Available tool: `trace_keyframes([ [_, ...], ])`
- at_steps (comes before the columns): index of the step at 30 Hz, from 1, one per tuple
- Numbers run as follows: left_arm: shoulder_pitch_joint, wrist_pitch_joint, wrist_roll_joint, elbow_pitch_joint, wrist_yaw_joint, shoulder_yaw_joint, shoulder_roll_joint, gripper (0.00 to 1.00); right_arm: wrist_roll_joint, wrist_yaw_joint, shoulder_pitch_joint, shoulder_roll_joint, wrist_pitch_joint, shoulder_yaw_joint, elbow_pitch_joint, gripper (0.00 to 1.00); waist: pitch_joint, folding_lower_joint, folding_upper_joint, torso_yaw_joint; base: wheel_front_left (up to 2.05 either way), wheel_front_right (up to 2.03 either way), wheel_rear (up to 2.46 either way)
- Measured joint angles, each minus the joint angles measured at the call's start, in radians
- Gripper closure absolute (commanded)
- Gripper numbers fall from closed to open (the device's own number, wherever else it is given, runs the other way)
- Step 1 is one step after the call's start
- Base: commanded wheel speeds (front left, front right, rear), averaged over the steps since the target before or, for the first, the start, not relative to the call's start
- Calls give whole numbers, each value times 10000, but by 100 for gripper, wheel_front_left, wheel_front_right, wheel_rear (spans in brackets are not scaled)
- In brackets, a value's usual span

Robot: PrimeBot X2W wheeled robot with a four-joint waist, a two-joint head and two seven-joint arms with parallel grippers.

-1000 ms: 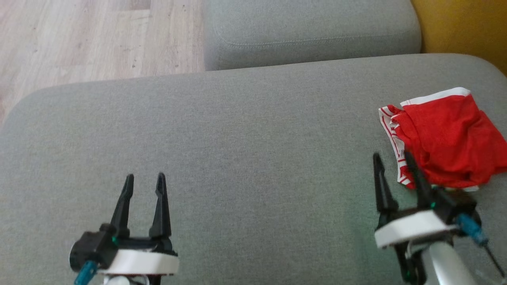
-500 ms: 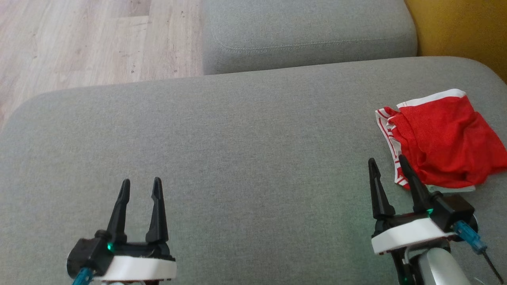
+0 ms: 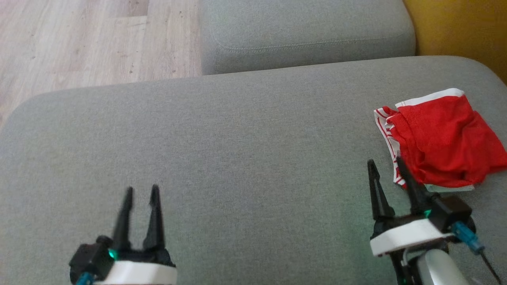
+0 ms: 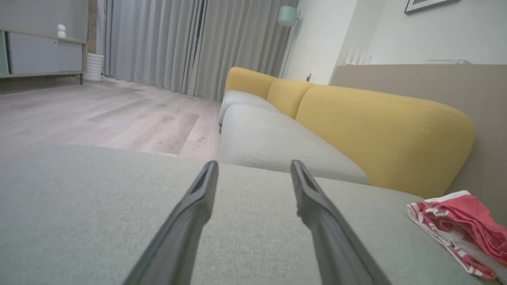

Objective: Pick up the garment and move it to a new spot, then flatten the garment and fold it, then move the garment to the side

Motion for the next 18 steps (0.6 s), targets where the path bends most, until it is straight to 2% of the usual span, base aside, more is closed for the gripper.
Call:
trace_keyframes([
  [5, 391, 17, -29, 796, 0, -86, -8, 100, 29, -8, 436, 2, 15, 40, 767, 100, 0, 0, 0, -1, 0, 0, 0],
  [18, 430, 347, -1271, 892, 0, -29, -6, 100, 1440, -8, 571, 0, 288, -42, 759, 100, 19, 0, 0, 9, 0, 0, 0],
])
